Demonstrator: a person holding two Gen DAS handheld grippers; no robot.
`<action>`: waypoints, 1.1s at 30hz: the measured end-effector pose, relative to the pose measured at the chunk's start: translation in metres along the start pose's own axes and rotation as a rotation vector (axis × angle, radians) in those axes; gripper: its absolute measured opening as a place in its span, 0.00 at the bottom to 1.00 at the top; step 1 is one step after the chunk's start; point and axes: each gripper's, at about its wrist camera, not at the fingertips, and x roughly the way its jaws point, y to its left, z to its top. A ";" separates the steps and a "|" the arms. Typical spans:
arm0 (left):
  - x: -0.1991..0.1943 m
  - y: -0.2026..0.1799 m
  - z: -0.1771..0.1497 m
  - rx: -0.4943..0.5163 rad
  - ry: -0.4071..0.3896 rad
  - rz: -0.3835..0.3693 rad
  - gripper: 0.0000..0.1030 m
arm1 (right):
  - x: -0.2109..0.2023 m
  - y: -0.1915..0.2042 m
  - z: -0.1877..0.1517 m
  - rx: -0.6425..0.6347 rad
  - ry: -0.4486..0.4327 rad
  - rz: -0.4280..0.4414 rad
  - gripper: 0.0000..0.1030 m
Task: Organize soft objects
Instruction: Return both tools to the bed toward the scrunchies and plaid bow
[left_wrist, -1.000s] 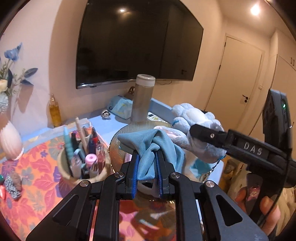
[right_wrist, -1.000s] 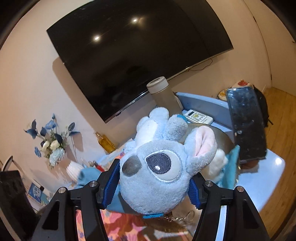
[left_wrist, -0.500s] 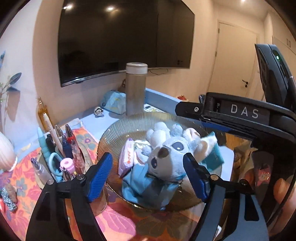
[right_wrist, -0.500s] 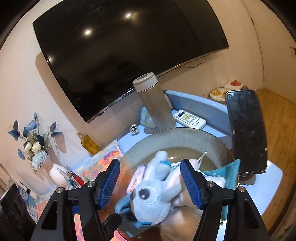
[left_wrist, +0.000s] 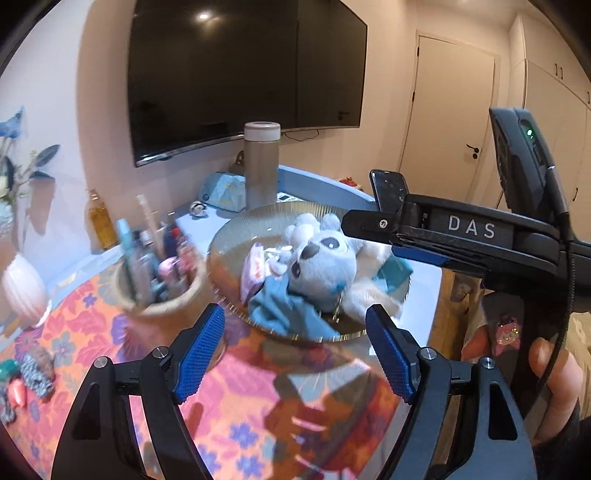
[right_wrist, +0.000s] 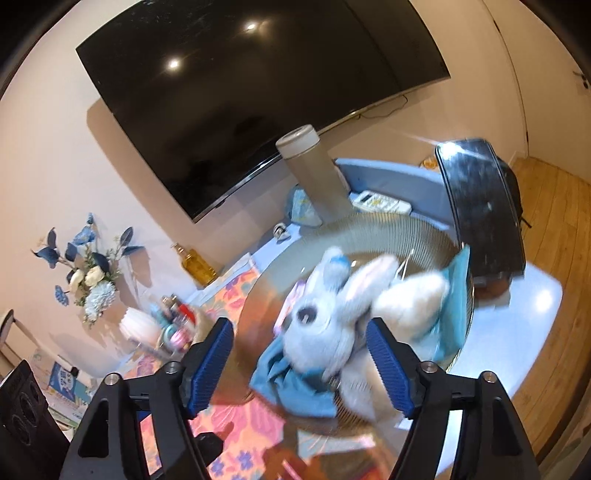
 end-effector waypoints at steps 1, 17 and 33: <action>-0.006 0.001 -0.004 0.000 -0.003 0.009 0.75 | -0.002 0.002 -0.005 0.004 0.002 0.008 0.76; -0.144 0.112 -0.096 -0.214 -0.044 0.270 0.75 | 0.008 0.116 -0.099 -0.254 0.171 0.140 0.81; -0.221 0.264 -0.174 -0.500 -0.072 0.545 0.75 | 0.064 0.257 -0.169 -0.576 0.281 0.233 0.81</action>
